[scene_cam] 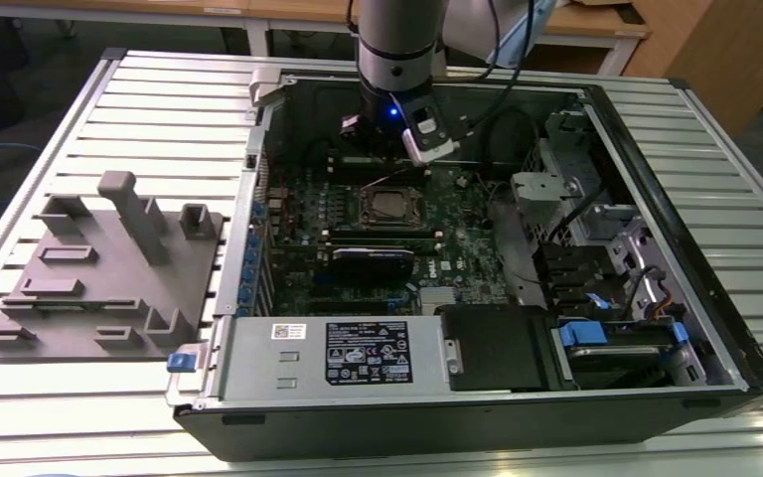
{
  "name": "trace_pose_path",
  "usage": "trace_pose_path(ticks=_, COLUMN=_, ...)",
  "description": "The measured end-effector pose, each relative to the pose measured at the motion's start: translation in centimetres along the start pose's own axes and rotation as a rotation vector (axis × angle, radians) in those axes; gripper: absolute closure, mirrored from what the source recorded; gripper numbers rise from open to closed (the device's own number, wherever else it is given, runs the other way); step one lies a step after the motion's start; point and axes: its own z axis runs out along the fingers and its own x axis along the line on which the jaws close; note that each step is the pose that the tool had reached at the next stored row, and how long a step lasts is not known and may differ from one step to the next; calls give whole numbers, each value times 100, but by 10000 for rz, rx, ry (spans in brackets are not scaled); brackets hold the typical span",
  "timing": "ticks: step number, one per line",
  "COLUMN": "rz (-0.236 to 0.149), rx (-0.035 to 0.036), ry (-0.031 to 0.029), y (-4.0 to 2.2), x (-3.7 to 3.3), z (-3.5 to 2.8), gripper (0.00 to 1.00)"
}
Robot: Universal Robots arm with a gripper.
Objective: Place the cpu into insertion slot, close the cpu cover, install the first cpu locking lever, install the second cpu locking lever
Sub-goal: 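Install the first cpu locking lever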
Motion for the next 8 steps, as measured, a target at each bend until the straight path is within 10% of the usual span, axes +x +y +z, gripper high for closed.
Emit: trace_pose_path(ticks=8, rz=-1, rx=2, ry=-3, y=-10, x=-24, z=59, gripper=90)
